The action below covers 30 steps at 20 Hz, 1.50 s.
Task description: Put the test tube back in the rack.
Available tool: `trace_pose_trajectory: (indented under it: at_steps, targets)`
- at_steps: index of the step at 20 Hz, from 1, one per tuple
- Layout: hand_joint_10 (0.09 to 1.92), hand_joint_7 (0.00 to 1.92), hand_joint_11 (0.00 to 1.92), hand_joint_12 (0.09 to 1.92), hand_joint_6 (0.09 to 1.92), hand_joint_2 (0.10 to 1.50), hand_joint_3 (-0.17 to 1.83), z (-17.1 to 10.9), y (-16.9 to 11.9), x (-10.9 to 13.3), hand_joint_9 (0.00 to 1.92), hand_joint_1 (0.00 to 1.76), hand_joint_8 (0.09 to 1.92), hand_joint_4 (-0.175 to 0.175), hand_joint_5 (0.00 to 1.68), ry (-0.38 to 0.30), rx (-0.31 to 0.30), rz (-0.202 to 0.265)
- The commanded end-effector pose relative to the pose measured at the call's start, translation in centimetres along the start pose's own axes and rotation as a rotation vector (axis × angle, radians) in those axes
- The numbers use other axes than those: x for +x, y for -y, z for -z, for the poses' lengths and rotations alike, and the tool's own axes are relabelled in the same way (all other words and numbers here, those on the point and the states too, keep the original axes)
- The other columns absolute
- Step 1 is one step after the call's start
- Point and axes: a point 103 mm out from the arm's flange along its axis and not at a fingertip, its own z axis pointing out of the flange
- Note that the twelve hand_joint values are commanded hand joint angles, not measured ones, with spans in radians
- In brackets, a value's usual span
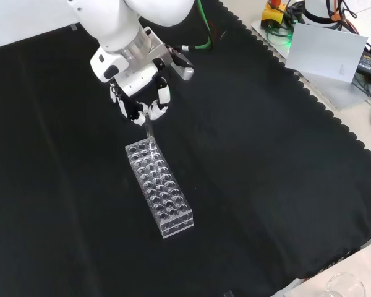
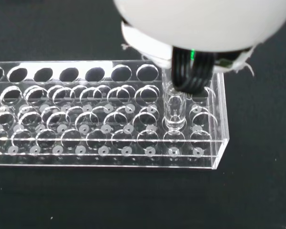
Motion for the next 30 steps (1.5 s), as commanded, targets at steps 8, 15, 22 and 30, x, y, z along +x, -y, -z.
trace_pose_trajectory:
  at_steps: [8, 15, 22, 30]
  targets:
    - [0.52, 1.5, 0.97, 1.2, 0.58, 0.45, 0.91, -2.4, -1.6, 1.4, 1.35, 1.45, 0.61, -0.175, 1.36, 0.017, 0.033, 0.001]
    - [0.52, 1.5, 0.97, 1.2, 0.58, 0.45, 0.91, -3.5, -1.8, 0.6, 1.35, 1.45, 0.61, -0.175, 1.36, 0.014, 0.046, -0.016]
    - [0.52, 1.5, 0.97, 1.2, 0.58, 0.45, 0.91, -3.6, -1.5, -0.6, 1.35, 1.45, 0.61, -0.175, 1.36, 0.001, 0.053, -0.014]
    - [0.52, 1.5, 0.97, 1.2, 0.58, 0.45, 0.91, -6.2, -2.0, 1.0, 1.35, 1.45, 0.61, -0.175, 1.36, 0.023, 0.076, -0.002]
